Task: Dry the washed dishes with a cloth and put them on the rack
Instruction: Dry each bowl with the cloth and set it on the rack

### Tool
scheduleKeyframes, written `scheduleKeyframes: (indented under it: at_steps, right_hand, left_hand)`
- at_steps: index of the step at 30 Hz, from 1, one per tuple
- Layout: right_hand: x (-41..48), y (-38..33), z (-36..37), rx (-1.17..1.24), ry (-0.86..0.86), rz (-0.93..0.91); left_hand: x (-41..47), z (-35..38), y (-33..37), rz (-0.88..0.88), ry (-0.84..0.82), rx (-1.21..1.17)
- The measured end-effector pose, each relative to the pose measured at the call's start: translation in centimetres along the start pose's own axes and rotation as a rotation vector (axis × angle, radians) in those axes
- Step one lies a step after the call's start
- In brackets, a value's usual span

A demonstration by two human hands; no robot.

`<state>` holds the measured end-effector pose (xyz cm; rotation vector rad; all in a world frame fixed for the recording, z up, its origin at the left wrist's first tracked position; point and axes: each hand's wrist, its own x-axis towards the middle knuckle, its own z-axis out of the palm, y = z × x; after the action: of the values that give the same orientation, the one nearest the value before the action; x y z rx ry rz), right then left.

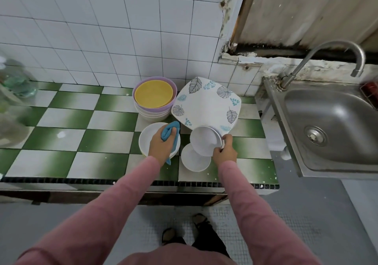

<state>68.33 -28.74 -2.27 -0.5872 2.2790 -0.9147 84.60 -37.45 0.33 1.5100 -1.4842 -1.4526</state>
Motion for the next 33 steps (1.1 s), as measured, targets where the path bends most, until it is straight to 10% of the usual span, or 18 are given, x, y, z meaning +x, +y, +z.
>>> scheduleKeyframes:
  at_steps: [33]
  right_hand:
    - [-0.06, -0.84, 0.15, 0.097, -0.039, -0.104]
  left_hand:
    - [0.27, -0.76, 0.77, 0.018, -0.014, 0.001]
